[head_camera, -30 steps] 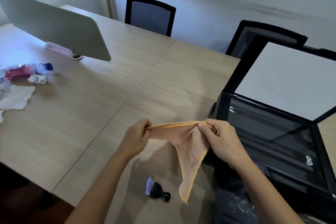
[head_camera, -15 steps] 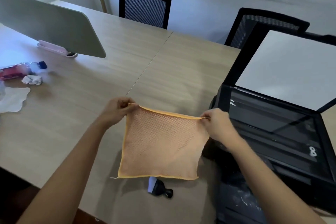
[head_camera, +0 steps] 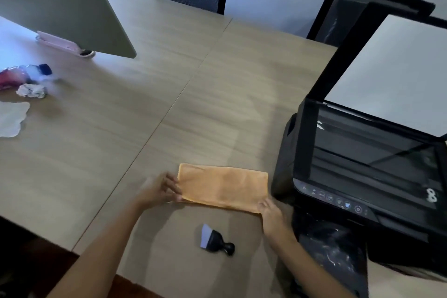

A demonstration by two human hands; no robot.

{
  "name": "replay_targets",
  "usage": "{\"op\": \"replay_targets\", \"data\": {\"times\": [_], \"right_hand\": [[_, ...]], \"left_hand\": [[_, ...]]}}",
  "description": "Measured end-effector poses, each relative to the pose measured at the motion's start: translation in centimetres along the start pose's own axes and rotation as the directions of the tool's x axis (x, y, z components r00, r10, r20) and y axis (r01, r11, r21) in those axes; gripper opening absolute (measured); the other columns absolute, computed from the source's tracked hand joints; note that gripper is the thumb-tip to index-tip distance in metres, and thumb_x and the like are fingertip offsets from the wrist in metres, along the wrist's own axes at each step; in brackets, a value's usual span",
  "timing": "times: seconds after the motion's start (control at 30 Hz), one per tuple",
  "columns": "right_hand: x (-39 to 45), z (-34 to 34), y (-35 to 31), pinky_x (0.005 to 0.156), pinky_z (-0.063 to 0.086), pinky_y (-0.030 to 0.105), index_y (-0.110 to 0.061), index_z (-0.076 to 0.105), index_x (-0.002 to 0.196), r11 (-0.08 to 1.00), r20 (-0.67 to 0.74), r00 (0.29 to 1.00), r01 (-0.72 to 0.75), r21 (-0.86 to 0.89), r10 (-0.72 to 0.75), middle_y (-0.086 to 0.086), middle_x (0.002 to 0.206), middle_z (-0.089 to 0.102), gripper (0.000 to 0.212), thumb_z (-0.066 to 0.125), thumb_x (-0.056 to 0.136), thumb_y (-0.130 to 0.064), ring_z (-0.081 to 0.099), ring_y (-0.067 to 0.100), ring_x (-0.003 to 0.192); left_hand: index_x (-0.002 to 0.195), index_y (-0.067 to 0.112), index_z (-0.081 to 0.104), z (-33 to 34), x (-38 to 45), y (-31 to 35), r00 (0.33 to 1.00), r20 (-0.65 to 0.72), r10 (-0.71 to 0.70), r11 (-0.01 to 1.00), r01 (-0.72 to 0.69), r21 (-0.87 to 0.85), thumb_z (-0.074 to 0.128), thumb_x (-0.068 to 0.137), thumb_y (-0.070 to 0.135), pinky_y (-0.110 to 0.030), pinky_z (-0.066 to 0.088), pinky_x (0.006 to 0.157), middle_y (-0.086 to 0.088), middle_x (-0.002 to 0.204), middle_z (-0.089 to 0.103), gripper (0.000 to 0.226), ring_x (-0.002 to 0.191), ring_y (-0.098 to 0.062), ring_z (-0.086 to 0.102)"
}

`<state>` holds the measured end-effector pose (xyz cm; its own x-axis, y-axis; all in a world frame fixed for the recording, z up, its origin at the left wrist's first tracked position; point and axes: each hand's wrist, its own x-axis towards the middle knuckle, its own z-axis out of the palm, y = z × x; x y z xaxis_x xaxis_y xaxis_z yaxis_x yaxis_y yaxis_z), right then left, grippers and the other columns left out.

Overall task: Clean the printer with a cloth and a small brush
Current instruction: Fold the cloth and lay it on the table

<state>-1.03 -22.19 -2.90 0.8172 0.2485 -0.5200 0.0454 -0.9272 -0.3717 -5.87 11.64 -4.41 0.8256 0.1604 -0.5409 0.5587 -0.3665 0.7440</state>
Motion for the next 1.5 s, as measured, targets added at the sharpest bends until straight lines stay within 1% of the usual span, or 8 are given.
{"op": "replay_targets", "data": {"times": [0.17, 0.5, 0.6, 0.7, 0.8, 1.17, 1.33, 1.5], "right_hand": [[0.3, 1.4, -0.6, 0.102, 0.041, 0.041, -0.006, 0.030, 0.142, 0.995, -0.221, 0.970, -0.093, 0.046, 0.101, 0.018, 0.139, 0.043, 0.053, 0.030, 0.090, 0.003, 0.043, 0.033, 0.126], [1.4, 1.3, -2.4, 0.080, 0.049, 0.039, -0.015, 0.059, 0.110, 0.744, -0.121, 0.883, -0.300, 0.597, 0.453, 0.002, 0.103, 0.062, 0.028, 0.055, 0.086, -0.029, 0.059, 0.024, 0.091], [1.0, 0.4, -5.3, 0.074, 0.047, 0.036, -0.017, 0.062, 0.094, 0.808, -0.383, 0.885, 0.012, 0.589, 0.266, 0.009, 0.103, 0.063, 0.014, 0.054, 0.087, -0.027, 0.057, 0.022, 0.086], [1.1, 0.3, -9.6, 0.075, 0.044, 0.033, -0.014, 0.064, 0.088, 0.837, -0.459, 0.888, 0.272, 0.474, -0.029, 0.007, 0.093, 0.063, 0.013, 0.056, 0.084, -0.024, 0.056, 0.020, 0.085], [0.6, 0.6, -12.8, 0.072, 0.044, 0.021, -0.016, 0.066, 0.095, 0.781, -0.193, 0.926, 0.376, 0.499, -0.323, -0.006, 0.085, 0.064, 0.029, 0.052, 0.090, -0.041, 0.059, 0.001, 0.078], [4.7, 3.0, -9.6, 0.117, 0.017, 0.042, -0.012, 0.017, 0.149, 0.873, 0.079, 0.912, 0.408, -0.269, -0.402, 0.002, 0.161, 0.009, 0.060, 0.045, 0.097, -0.025, 0.005, 0.021, 0.148], [4.5, 3.5, -7.5, 0.118, 0.014, 0.043, -0.012, 0.014, 0.150, 0.868, 0.062, 0.922, 0.380, -0.321, -0.381, 0.001, 0.161, 0.005, 0.062, 0.045, 0.097, -0.022, 0.003, 0.019, 0.148], [3.6, 2.2, -3.2, 0.119, 0.008, 0.037, -0.014, 0.009, 0.151, 0.918, -0.024, 0.958, 0.265, -0.295, -0.284, -0.001, 0.161, 0.002, 0.060, 0.037, 0.098, -0.009, 0.002, 0.018, 0.148]], "left_hand": [[0.092, 0.036, 0.073, 1.5, -0.4, 0.7, 0.945, -0.107, 0.309, 0.852, -0.225, 0.472, 0.061, 0.056, 0.067, -0.026, 0.039, 0.086, 0.008, 0.110, 0.051, 0.049, 0.095, -0.010, 0.048], [0.145, 0.035, 0.040, 3.4, 0.7, 2.9, 0.990, 0.070, 0.124, 0.667, -0.136, 0.733, 0.066, 0.085, 0.041, -0.052, 0.011, 0.119, 0.009, 0.162, 0.015, 0.066, 0.150, -0.023, 0.010], [0.128, 0.022, 0.059, 3.9, 0.3, 4.9, 0.991, -0.065, 0.115, 0.989, -0.107, 0.106, 0.062, 0.087, 0.042, -0.039, 0.041, 0.108, -0.001, 0.144, 0.047, 0.046, 0.131, -0.019, 0.045], [0.124, 0.014, 0.057, 3.8, 0.0, 6.4, 0.989, 0.053, -0.135, 0.708, 0.134, -0.693, 0.037, 0.100, 0.051, -0.036, 0.056, 0.085, -0.013, 0.130, 0.060, 0.049, 0.107, -0.025, 0.061], [0.113, 0.013, 0.061, 3.0, -0.3, 6.2, 0.958, 0.236, -0.162, 0.569, 0.286, -0.771, 0.021, 0.091, 0.071, -0.035, 0.061, 0.065, -0.008, 0.090, 0.072, 0.074, 0.079, -0.025, 0.069], [0.106, 0.008, 0.060, 3.4, -0.4, 3.2, 0.952, -0.268, -0.148, 0.989, 0.141, -0.042, 0.065, 0.080, -0.007, -0.030, 0.049, 0.067, -0.009, 0.090, 0.063, 0.030, 0.084, -0.026, 0.060], [0.149, 0.025, 0.030, 4.9, -0.4, 3.4, 0.959, -0.117, 0.257, 0.633, -0.076, 0.770, 0.060, 0.086, 0.015, -0.048, 0.028, 0.114, -0.008, 0.162, 0.016, 0.070, 0.146, -0.033, 0.021], [0.154, 0.041, 0.011, 7.4, 1.7, 4.7, 0.966, 0.240, 0.094, 0.551, -0.251, 0.796, 0.056, 0.092, 0.045, -0.063, 0.001, 0.117, 0.005, 0.163, -0.019, 0.077, 0.150, -0.031, -0.018]]}}
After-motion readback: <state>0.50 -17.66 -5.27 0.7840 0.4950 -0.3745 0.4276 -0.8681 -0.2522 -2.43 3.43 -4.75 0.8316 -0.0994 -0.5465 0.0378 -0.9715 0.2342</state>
